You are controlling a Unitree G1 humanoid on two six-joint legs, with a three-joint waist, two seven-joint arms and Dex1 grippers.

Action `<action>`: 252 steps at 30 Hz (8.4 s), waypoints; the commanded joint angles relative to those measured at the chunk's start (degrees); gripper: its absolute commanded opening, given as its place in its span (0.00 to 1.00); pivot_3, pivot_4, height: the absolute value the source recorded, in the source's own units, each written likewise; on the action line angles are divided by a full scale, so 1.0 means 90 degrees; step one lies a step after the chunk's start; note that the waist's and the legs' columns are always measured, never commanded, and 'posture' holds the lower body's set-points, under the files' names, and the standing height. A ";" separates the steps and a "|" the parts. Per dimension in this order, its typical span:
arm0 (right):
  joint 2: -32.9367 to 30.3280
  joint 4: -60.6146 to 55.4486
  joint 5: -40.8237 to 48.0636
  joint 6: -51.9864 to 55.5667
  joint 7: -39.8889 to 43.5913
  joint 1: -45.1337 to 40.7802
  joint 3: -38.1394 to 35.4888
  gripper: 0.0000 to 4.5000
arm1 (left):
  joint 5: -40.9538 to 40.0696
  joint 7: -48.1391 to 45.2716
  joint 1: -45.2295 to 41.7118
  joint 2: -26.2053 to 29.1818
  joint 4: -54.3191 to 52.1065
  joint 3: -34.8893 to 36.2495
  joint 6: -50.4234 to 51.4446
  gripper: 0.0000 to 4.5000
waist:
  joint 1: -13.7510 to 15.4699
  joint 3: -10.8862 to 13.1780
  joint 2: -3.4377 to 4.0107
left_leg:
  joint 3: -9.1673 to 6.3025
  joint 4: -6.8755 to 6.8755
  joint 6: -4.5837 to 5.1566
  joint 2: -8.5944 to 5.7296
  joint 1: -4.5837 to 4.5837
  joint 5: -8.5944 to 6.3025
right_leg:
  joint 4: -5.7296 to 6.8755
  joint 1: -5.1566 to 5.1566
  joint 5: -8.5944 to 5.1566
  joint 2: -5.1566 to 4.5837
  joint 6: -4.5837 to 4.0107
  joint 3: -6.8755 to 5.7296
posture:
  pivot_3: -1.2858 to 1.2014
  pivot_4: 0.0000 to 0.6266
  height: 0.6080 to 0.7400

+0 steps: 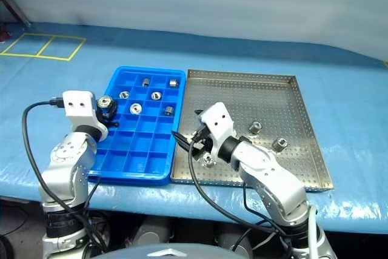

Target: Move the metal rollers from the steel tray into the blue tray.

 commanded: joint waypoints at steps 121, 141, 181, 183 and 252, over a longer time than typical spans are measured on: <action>-0.0246 -0.0261 -0.0086 0.0015 0.0210 0.0149 -0.0028 1.00 | -0.0544 -0.1863 0.0550 0.1005 -0.0824 -0.0394 -0.0384 0.37 | -0.0208 -0.0002 0.0001 | 0.0004 -0.0009 0.0000 0.0002 0.0007 0.0000 | 0.0001 -0.0005 -0.0001 0.0004 -0.0001 0.0014 | 0.65 0.24 1.00; -0.0002 -0.0308 -0.0256 0.0012 0.0366 0.0318 0.0231 1.00 | -0.0661 -0.1637 0.1868 0.1300 -0.0908 -0.0583 0.0194 0.37 | 0.0071 -0.0001 0.0004 | -0.0006 -0.0011 0.0000 0.0006 0.0003 0.0001 | -0.0002 -0.0003 -0.0029 -0.0005 -0.0047 -0.0010 | 0.63 0.24 1.00; -0.0506 -0.2460 -0.0319 -0.0821 -0.1344 0.4177 -0.1036 1.00 | -0.0739 -0.6780 -0.2725 0.2286 0.3045 -0.4424 -0.2174 0.99 | -0.1211 -0.0003 0.0010 | 0.0021 -0.0011 0.0000 0.0003 0.0012 0.0000 | 0.0004 -0.0008 -0.0030 0.0007 -0.0046 0.0023 | 0.44 0.24 1.00; -0.0581 -0.2460 -0.0327 -0.0922 -0.1452 0.4257 -0.0901 1.00 | -0.0515 -0.6978 -0.2827 0.2255 0.3286 -0.4621 -0.2441 0.99 | -0.1268 -0.0003 0.0009 | 0.0023 -0.0011 0.0000 0.0003 0.0013 0.0000 | 0.0004 -0.0009 -0.0029 0.0007 -0.0044 0.0030 | 0.44 0.24 1.00; -0.0177 0.0687 -0.0032 -0.0594 0.1970 -0.0746 0.0950 1.00 | -0.0398 -0.0521 0.2827 0.0005 -0.2891 -0.0245 0.0114 0.37 | 0.2076 0.0002 -0.0002 | -0.0003 -0.0006 -0.0008 0.0011 -0.0008 -0.0005 | -0.0006 -0.0027 -0.0035 0.0003 -0.0053 -0.0030 | 0.75 0.24 1.00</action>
